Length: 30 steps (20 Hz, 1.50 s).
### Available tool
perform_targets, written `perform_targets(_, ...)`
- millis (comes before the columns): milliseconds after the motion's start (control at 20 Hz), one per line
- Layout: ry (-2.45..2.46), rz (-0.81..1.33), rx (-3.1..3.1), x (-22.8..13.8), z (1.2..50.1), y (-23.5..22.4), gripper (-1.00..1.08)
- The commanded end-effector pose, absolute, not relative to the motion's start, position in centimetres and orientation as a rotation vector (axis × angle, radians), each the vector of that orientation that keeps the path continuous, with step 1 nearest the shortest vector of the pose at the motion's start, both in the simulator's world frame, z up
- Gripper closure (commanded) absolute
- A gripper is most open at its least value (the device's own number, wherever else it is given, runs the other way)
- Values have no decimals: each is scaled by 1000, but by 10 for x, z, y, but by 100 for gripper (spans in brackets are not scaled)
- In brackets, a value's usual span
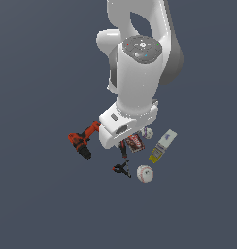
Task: Pick up a designated object from a clutter of objects.
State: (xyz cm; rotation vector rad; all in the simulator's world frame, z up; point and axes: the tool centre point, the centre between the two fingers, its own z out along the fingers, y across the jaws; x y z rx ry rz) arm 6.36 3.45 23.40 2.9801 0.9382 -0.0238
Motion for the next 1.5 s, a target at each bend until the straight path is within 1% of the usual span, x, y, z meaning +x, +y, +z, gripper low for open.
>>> perform_targets(0, 1058, -25, 2937, 71, 224, 41, -92)
perform_targets(950, 1882, -21, 2499, 113, 141, 91, -92)
perform_targets(1450, 2151, -6, 2286, 124, 108, 111, -92)
